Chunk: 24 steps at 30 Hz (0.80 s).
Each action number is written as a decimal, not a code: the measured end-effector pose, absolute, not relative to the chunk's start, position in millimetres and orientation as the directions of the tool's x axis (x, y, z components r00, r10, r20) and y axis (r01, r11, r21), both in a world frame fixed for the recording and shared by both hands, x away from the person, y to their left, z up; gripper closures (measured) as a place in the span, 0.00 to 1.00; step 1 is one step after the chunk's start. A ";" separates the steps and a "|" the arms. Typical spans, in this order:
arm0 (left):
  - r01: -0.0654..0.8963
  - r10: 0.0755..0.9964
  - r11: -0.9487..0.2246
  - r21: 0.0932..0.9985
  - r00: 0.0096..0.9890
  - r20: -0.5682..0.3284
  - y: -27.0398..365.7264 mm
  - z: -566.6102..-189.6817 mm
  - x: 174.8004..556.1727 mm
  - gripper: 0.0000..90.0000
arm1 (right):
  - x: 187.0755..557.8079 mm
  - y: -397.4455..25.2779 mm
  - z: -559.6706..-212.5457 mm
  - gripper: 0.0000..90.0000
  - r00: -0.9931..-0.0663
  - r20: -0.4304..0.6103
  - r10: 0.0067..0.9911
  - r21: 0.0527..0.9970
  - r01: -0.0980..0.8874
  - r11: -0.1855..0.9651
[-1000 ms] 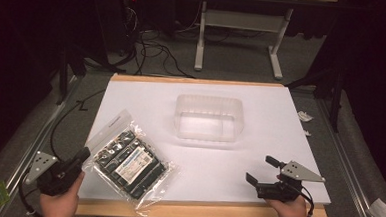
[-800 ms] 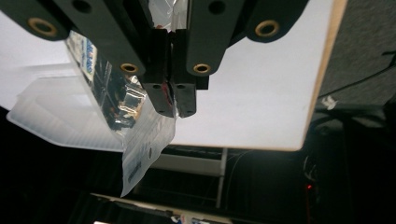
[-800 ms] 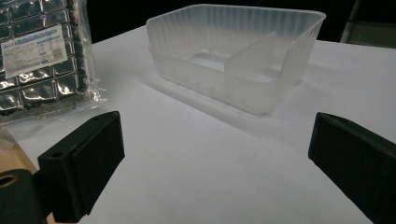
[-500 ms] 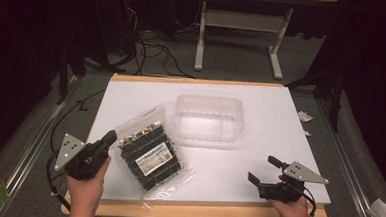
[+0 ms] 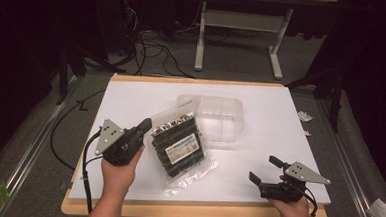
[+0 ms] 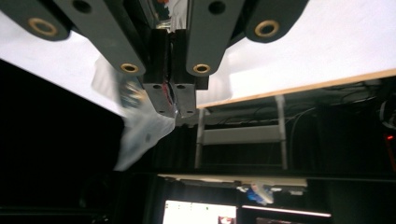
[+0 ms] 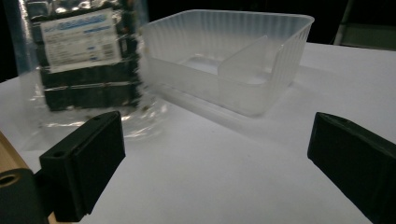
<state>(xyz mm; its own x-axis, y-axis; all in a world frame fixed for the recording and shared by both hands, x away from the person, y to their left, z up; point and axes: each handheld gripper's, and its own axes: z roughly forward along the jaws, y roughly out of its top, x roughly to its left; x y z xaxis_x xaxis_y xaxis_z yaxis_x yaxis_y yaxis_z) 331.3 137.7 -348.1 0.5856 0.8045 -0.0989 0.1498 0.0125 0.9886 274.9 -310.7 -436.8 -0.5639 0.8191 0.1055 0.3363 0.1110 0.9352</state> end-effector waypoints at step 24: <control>0.015 0.671 -0.049 0.999 0.741 0.022 80.5 -335.1 309.4 0.99 | 296.8 -286.2 -416.7 0.06 -0.623 0.149 0.768 0.943 0.323 0.078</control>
<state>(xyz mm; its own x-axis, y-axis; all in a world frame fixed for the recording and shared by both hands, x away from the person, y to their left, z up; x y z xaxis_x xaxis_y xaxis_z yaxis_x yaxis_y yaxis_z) 309.4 80.5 -335.1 0.7409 0.6713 0.0215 0.0154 -0.0491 0.9987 296.8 -286.2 -416.7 -0.6226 0.7682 0.1493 0.3230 0.0784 0.9431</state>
